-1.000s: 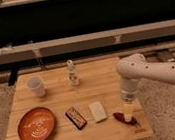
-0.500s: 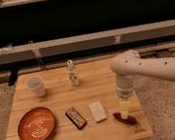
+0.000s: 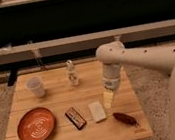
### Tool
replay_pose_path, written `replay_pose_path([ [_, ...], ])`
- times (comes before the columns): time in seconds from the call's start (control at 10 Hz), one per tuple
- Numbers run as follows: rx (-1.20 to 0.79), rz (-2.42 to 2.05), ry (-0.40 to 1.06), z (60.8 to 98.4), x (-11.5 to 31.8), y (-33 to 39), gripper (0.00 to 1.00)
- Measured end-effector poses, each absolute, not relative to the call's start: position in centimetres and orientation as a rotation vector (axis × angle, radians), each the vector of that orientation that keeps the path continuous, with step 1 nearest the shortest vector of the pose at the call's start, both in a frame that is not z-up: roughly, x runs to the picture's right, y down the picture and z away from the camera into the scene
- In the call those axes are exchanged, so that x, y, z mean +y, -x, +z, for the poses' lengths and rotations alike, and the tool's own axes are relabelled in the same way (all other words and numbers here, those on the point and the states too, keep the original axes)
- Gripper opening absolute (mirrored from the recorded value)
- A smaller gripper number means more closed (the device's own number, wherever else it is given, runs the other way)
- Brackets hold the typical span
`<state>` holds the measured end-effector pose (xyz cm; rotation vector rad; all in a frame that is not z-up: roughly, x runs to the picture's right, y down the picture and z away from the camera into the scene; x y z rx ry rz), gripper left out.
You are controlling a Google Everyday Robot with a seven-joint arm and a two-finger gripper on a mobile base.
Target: Place the white sponge in the ceramic cup
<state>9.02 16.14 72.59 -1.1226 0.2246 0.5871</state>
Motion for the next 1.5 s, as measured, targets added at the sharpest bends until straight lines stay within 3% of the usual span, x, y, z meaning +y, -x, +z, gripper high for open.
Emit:
replay_pose_path([
  [0.4, 0.204, 0.707, 1.169, 73.9, 16.5, -3.6, 0.8],
  [0.8, 0.312, 0.748, 1.068, 75.6, 18.4, -1.7, 0.8],
  [1.5, 0.446, 0.746, 1.041, 79.9, 21.8, -0.1, 0.8],
])
